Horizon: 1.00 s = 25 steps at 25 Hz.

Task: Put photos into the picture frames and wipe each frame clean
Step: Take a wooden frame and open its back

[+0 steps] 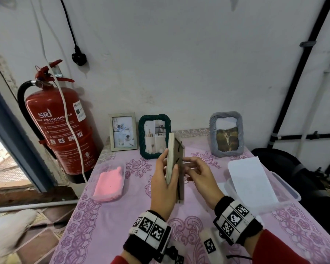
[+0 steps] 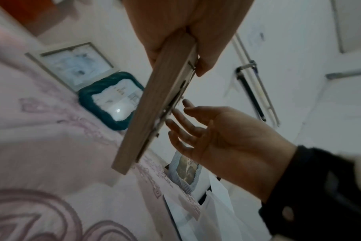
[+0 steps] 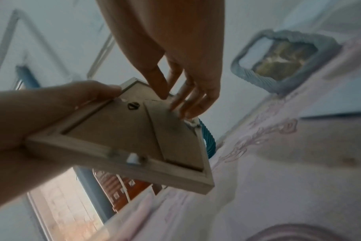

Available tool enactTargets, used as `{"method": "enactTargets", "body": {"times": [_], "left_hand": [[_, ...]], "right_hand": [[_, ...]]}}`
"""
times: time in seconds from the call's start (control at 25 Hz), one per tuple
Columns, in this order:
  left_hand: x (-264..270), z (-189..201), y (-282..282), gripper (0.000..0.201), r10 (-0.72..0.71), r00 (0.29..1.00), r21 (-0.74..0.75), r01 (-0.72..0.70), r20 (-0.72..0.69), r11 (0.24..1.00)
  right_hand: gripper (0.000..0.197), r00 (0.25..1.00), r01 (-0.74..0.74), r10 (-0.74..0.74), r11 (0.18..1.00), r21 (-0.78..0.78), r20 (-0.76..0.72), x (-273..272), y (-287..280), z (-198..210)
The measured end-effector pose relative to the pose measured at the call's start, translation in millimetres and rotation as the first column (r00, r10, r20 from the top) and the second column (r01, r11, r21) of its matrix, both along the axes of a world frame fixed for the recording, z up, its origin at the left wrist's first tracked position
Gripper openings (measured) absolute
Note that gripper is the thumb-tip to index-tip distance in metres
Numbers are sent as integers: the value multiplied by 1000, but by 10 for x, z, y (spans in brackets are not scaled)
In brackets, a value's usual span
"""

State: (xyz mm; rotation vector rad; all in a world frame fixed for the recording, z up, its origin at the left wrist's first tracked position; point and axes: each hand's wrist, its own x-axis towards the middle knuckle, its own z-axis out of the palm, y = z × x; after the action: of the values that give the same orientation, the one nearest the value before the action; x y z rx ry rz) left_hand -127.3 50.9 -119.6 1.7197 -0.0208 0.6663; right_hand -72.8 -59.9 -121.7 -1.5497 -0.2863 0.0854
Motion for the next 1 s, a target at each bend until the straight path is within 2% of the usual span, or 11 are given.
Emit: {"method": "enactTargets", "body": {"times": [0.12,0.2,0.28,0.4,0.48,0.64,0.8,1.0], "left_hand": [[-9,-38,72,43,-47,999,-180,44,-8,983],[-7,-76,119,41,-76,997,-297,77,13,952],[2,-123,173,39,-67,998,-392,66,11,917],[9,-247,268,38,-31,998,-451,7,-47,893],[1,-341,327,38,-10,995,-412,-33,-102,910],[-13,-497,486,40,100,953,-214,-165,-285,963],[-24,-565,617,40,136,910,-68,-176,-392,982],[-39,-678,733,48,106,866,2,-120,-489,993]], "right_hand": [[41,996,86,-83,983,-163,28,6,-8,-80],[51,995,59,-69,989,-137,-70,13,-20,-115],[50,989,3,-12,998,-65,-149,23,-33,-155],[45,993,10,-18,998,-67,-120,53,-65,-237],[41,995,23,-30,997,-79,-94,63,-93,-295],[39,995,13,-24,994,-109,-100,63,-105,-439],[39,988,8,-27,993,-120,-154,88,-83,-536],[38,967,-84,45,985,-149,-250,105,-74,-583]]}}
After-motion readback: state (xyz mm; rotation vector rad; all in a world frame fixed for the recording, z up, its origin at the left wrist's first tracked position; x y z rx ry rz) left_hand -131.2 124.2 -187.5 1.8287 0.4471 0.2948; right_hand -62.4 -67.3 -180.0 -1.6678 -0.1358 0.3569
